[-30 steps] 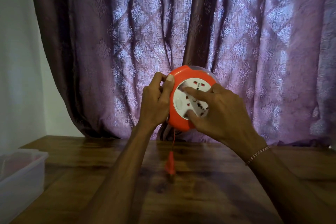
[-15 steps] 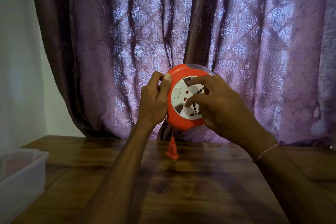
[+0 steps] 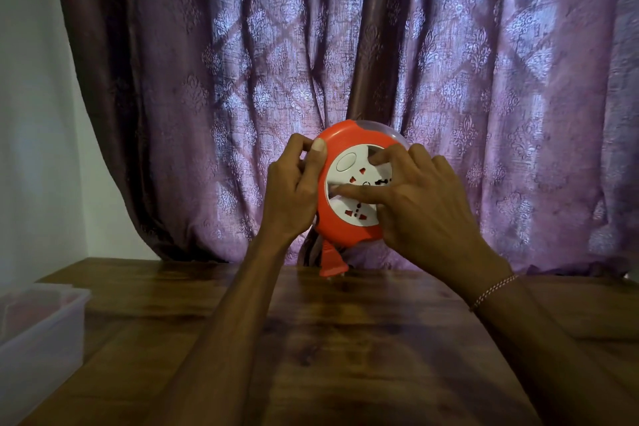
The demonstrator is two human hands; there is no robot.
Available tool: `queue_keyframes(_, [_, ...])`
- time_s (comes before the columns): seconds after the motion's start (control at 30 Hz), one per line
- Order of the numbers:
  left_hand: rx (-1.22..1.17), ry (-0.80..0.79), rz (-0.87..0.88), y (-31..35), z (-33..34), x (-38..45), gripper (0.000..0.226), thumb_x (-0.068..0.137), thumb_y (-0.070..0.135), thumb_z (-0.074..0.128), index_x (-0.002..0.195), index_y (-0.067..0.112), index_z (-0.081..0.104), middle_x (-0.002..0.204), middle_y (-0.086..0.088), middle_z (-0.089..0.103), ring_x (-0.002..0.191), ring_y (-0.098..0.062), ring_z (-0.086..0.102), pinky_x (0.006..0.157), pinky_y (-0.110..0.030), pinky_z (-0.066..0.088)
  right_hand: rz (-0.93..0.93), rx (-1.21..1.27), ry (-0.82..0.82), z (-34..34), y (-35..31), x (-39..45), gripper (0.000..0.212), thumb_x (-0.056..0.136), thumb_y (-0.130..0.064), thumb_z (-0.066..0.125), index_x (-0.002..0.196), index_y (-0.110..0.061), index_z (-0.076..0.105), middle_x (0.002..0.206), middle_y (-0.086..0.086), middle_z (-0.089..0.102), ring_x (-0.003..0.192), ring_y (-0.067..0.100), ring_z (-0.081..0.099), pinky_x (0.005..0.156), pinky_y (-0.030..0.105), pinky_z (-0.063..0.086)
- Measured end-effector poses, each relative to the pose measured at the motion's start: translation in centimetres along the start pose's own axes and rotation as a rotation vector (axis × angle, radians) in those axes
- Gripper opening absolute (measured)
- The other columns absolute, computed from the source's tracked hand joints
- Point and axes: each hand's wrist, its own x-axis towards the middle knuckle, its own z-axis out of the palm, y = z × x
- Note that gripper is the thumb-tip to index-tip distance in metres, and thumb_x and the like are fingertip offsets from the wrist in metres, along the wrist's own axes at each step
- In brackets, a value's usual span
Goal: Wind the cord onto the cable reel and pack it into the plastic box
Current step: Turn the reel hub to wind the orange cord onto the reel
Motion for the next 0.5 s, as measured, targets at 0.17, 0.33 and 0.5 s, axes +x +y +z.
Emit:
queue_keyframes(0.17, [0.005, -0.005, 0.02, 0.1, 0.2, 0.0, 0.025, 0.105, 0.041, 0.043, 0.085, 0.027, 0.05, 0.066, 0.01, 0.067, 0.054, -0.007, 0.062, 0.046, -0.031, 0.048, 0.125, 0.09, 0.019, 0.1, -0.6, -0.1, 0.053, 0.071, -0.035, 0.052, 0.121, -0.052, 0.062, 0.109, 0.003, 0.057, 0.099, 0.026, 0.053, 0.073, 0.038, 0.038])
queue_keyframes(0.33, [0.0, -0.017, 0.006, 0.1, 0.4, 0.0, 0.025, 0.105, 0.041, 0.044, 0.081, 0.033, 0.048, 0.058, 0.009, 0.059, 0.048, -0.006, 0.053, 0.044, -0.027, 0.04, 0.22, 0.161, 0.051, 0.1, -1.0, -0.4, 0.055, 0.065, -0.044, 0.061, 0.12, -0.051, 0.063, 0.096, 0.002, 0.062, 0.088, 0.024, 0.061, 0.072, 0.038, 0.044])
queue_keyframes(0.5, [0.021, -0.058, 0.015, 0.1, 0.6, -0.1, 0.027, 0.104, 0.045, 0.044, 0.082, 0.031, 0.047, 0.053, 0.004, 0.051, 0.048, -0.016, 0.05, 0.045, -0.037, 0.04, 0.285, 0.159, 0.146, 0.2, -1.4, -0.6, 0.056, 0.061, -0.058, 0.064, 0.117, -0.048, 0.066, 0.089, 0.004, 0.072, 0.077, 0.028, 0.066, 0.065, 0.034, 0.046])
